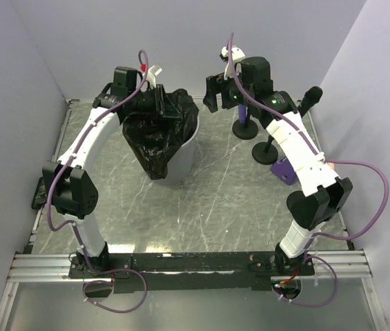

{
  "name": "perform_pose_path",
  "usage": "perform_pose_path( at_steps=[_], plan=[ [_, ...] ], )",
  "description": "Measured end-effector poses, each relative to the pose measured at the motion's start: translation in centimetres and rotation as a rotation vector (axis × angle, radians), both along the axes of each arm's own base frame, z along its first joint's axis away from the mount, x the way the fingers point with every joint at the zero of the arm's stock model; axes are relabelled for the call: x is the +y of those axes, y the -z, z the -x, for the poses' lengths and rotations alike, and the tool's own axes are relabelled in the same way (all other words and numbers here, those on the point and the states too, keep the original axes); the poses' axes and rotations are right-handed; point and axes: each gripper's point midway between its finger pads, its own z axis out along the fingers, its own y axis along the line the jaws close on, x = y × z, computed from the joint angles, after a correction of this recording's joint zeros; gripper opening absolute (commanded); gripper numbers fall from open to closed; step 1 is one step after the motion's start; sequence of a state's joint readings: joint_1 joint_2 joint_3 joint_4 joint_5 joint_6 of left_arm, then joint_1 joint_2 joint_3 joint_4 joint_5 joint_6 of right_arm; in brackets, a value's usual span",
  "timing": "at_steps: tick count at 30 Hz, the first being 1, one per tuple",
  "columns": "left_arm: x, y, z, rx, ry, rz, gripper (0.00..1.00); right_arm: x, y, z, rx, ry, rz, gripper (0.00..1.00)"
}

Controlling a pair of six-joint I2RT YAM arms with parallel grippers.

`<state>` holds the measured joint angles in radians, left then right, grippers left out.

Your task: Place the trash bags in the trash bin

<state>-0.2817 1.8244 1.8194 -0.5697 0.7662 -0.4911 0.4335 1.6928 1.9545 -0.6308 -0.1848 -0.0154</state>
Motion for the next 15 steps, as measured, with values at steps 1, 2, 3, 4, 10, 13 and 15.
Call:
perform_pose_path(
  at_steps=[1, 2, 3, 4, 10, 13, 15],
  plan=[
    [-0.2, -0.5, 0.0, -0.018, 0.007, 0.006, 0.15, 0.0, 0.0, 0.0, 0.000, 0.001, 0.000, 0.88],
    [-0.4, -0.8, 0.0, -0.030, 0.014, 0.009, 0.09, -0.1, 0.0, 0.0, 0.000, 0.002, 0.000, 0.88],
    [-0.7, -1.1, 0.2, -0.039, 0.024, 0.011, 0.03, -0.1, 0.0, 0.0, 0.000, 0.002, 0.000, 0.88],
    [-1.0, -1.2, 0.4, -0.047, 0.036, 0.010, 0.01, -0.1, 0.0, -0.1, 0.000, 0.003, 0.000, 0.88],
    [-4.5, -2.0, 2.7, -0.133, 0.148, -0.010, 0.01, -0.3, 0.1, -0.2, 0.001, 0.007, 0.002, 0.88],
    [-7.0, -3.0, 4.4, -0.204, 0.218, -0.019, 0.01, -0.9, 0.6, -0.2, 0.011, 0.020, 0.009, 0.87],
    [-8.6, -3.6, 5.5, -0.246, 0.258, -0.025, 0.01, -1.7, 1.1, -0.4, 0.020, 0.039, 0.018, 0.87]
  ],
)
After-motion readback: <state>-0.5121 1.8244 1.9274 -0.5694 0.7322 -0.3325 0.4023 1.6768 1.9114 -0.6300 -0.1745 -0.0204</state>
